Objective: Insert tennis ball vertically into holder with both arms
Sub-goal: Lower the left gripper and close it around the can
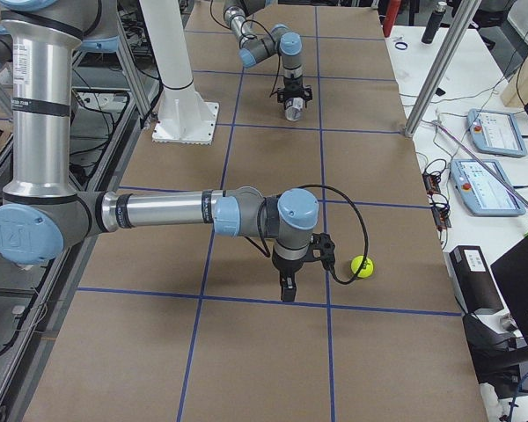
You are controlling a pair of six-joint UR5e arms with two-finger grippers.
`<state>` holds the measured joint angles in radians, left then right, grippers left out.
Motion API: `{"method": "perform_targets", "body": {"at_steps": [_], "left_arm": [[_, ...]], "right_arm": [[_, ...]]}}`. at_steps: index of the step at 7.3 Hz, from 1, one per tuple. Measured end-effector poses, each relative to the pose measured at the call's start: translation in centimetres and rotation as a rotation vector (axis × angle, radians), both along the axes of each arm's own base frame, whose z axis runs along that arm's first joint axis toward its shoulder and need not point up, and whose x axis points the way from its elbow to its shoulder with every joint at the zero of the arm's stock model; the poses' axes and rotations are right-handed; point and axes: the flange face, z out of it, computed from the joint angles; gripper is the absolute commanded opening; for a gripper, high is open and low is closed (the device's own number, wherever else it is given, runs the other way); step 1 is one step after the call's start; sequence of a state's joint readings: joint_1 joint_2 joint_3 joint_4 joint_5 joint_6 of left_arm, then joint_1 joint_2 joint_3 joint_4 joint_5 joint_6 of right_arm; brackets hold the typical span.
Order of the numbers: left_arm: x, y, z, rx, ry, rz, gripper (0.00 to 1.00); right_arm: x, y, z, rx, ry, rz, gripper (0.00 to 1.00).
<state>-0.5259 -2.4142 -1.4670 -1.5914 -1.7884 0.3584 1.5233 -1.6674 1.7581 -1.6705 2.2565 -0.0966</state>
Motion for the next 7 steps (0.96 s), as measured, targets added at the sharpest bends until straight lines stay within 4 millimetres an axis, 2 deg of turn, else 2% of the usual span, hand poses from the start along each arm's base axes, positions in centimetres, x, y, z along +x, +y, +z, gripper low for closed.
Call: {"method": "perform_targets", "body": {"at_steps": [5, 7], "left_arm": [[3.0, 1.3, 2.6, -0.023, -0.039, 0.034, 0.99], [3.8, 1.2, 3.3, -0.017, -0.028, 0.038, 0.99]], "right_arm": [[0.0, 0.0, 0.0, 0.001, 0.0, 0.0, 0.99], [0.0, 0.0, 0.0, 0.002, 0.0, 0.0, 1.0]]}}
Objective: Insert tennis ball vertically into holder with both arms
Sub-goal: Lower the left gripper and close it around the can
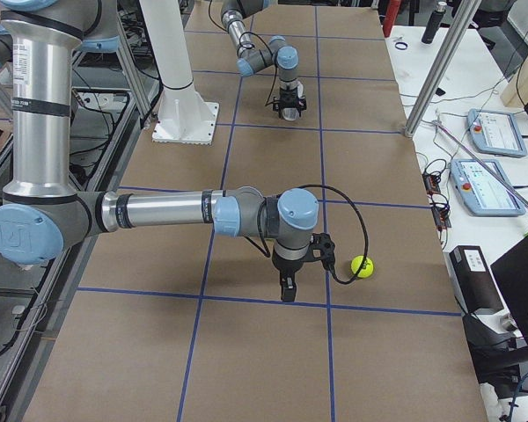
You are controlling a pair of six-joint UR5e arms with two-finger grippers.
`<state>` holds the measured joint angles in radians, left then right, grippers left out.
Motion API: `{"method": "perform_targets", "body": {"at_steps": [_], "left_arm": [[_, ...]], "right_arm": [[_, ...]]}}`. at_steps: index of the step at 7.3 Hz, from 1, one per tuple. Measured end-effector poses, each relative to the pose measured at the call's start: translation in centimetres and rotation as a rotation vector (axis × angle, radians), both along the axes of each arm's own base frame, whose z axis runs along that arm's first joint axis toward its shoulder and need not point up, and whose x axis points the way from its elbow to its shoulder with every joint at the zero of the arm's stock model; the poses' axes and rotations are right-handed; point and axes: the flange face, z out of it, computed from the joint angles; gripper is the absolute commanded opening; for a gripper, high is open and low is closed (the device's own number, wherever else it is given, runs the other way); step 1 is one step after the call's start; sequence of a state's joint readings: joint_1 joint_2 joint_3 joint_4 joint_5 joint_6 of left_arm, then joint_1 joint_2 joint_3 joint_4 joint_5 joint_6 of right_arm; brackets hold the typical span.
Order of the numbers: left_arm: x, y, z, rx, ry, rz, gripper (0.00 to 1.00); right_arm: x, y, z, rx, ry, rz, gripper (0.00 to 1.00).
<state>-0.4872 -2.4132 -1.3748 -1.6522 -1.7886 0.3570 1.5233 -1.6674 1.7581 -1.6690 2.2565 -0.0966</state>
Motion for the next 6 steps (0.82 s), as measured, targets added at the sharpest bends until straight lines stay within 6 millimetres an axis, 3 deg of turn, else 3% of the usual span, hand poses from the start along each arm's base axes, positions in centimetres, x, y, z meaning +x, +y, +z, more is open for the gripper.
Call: {"method": "perform_targets", "body": {"at_steps": [5, 6], "left_arm": [[-0.15, -0.17, -0.17, 0.009, 0.009, 0.0, 0.66], [-0.61, -0.36, -0.68, 0.015, 0.019, -0.005, 0.65]], "right_arm": [[0.0, 0.0, 0.01, -0.001, 0.0, 0.0, 0.99], [0.0, 0.01, 0.02, -0.001, 0.0, 0.0, 0.99]]}}
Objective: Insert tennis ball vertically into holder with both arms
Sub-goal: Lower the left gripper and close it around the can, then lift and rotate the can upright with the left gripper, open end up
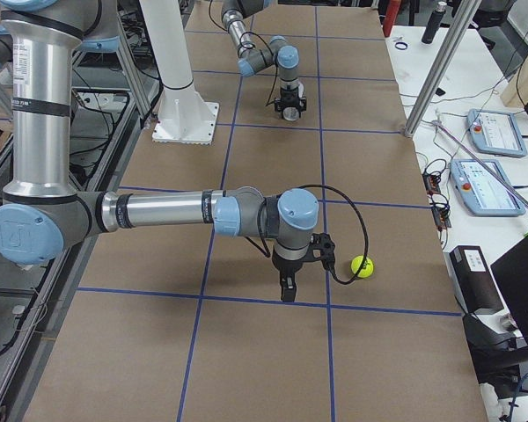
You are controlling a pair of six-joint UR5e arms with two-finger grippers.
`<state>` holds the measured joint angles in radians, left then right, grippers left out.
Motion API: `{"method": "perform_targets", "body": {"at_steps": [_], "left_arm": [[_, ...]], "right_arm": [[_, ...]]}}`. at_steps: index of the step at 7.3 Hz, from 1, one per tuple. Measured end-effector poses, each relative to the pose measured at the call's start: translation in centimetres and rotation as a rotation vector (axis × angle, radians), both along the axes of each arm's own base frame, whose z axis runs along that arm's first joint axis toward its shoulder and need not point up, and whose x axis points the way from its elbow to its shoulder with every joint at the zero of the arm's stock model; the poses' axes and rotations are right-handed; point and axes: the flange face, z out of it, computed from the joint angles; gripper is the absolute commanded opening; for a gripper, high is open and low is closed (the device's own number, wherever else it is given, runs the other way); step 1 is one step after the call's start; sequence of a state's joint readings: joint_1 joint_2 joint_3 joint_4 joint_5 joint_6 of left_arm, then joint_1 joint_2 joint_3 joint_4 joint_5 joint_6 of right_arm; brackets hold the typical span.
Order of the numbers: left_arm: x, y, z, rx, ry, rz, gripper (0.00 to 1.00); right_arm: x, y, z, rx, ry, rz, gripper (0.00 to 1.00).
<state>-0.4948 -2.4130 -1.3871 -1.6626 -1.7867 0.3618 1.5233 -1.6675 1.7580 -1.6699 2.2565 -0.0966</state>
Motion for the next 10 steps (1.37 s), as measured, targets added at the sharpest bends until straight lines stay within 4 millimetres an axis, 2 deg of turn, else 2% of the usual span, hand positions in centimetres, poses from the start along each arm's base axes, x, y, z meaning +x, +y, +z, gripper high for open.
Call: {"method": "perform_targets", "body": {"at_steps": [2, 3, 5, 6, 7, 8, 10], "left_arm": [[-1.4, 0.0, -2.0, 0.02, 0.038, -0.009, 0.68], [-2.9, 0.2, -4.2, 0.041, 0.083, -0.018, 0.69], [-7.8, 0.6, -9.2, 0.071, 0.215, -0.075, 0.69], [-9.6, 1.0, -10.7, 0.068, 0.302, -0.115, 0.73], [-10.6, 1.4, -10.7, 0.059, 0.424, -0.156, 0.73], [-11.5, 2.1, -9.1, 0.045, 0.581, -0.189, 0.73], [-14.1, 3.5, -4.6, 0.01, 0.969, -0.229, 0.73]], "right_arm": [[0.0, 0.0, 0.0, 0.0, 0.0, 0.0, 0.99], [0.0, 0.0, -0.1, 0.001, 0.0, 0.0, 0.99], [0.0, 0.0, -0.2, 0.004, 0.0, 0.0, 0.99], [0.0, 0.0, -0.3, 0.004, 0.0, 0.001, 0.99], [0.0, 0.0, -0.3, 0.005, 0.0, 0.001, 1.0], [0.0, 0.0, -0.3, 0.006, 0.0, 0.001, 0.99], [0.0, 0.0, -0.4, 0.007, 0.0, 0.002, 1.0]]}}
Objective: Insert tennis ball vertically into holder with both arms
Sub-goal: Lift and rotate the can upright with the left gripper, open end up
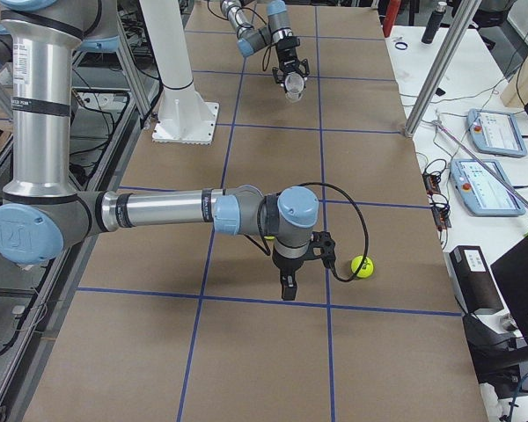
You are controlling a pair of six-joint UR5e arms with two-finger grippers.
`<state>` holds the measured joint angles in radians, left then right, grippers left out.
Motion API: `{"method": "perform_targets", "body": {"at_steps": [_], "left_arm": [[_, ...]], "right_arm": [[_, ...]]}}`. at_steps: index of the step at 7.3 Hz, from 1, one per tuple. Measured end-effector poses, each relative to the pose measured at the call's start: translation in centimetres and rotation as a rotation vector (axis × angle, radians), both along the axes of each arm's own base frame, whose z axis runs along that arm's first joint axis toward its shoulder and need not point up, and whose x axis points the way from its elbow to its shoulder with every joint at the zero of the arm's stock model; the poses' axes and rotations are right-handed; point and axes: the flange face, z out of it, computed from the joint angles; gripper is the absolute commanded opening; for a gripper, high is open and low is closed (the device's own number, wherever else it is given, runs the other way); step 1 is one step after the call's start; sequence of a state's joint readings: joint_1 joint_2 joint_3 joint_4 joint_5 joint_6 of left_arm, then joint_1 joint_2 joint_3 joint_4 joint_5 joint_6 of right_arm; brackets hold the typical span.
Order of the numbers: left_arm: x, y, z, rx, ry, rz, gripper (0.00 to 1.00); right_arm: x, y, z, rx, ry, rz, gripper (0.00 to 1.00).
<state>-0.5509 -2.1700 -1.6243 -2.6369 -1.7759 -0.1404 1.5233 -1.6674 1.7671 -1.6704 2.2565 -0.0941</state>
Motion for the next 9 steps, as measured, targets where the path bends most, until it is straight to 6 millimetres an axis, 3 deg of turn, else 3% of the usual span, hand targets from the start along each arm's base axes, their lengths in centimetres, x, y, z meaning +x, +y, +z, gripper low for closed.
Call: {"method": "perform_targets", "body": {"at_steps": [2, 4, 6, 9], "left_arm": [[-1.2, -0.4, 2.6, -0.02, 0.369, -0.081, 0.73], [0.6, -2.3, 2.8, -0.025, 0.599, -0.153, 0.73], [2.2, -2.9, 2.3, -0.035, 0.691, -0.197, 0.73], [5.9, -2.0, 6.7, -0.065, 0.66, -0.178, 0.73]], "right_arm": [[0.0, 0.0, -0.1, 0.001, 0.0, 0.0, 0.99], [0.0, 0.0, -0.2, 0.003, 0.0, 0.001, 0.99], [0.0, 0.0, -0.4, 0.006, -0.003, 0.001, 0.99], [0.0, -0.1, -0.6, 0.01, -0.004, 0.002, 0.99]]}}
